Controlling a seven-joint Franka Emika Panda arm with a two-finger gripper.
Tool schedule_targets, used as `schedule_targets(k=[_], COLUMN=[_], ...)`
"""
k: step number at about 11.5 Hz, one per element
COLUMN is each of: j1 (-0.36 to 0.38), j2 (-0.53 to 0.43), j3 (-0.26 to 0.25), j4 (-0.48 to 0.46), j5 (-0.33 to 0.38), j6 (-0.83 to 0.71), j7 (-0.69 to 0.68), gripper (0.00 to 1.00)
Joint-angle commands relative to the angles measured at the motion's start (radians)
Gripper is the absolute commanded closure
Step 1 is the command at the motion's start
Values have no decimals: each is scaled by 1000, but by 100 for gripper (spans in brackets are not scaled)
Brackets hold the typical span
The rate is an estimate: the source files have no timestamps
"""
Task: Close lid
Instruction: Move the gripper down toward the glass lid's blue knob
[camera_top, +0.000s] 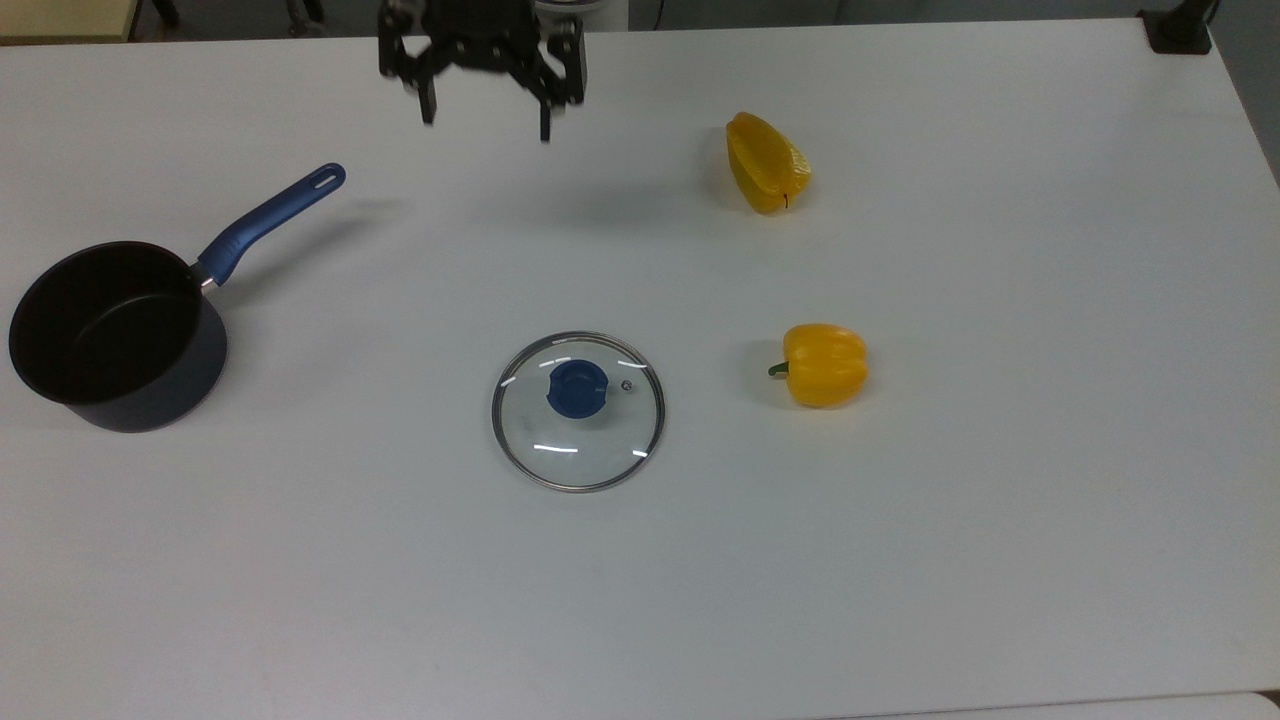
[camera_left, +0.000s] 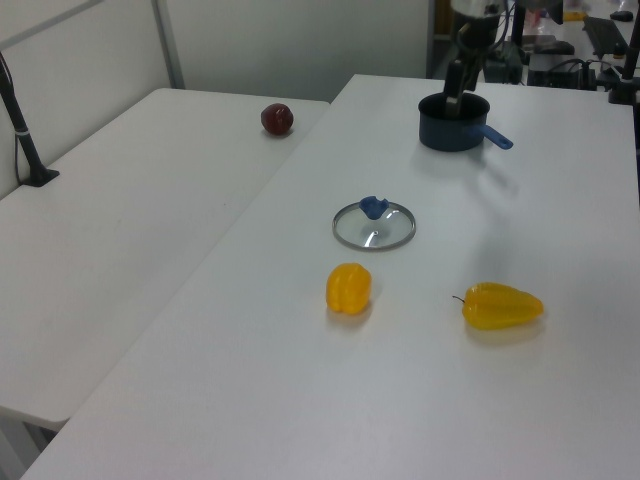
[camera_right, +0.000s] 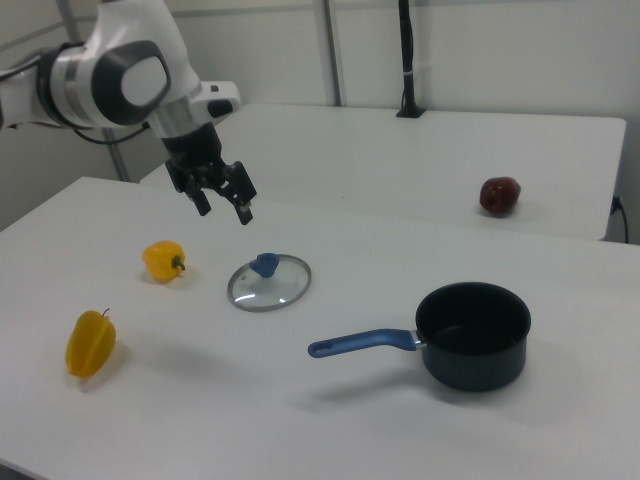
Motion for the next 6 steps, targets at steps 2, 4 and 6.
schedule_targets(k=[2,4,6], j1=[-1,4,8], j2=[164,225,309], j3=[1,7,9], j4=[43,57,100], j5=[62,63,62], j6=[213,290,321], j7=[-45,-41,-38], gripper=[0,0,0])
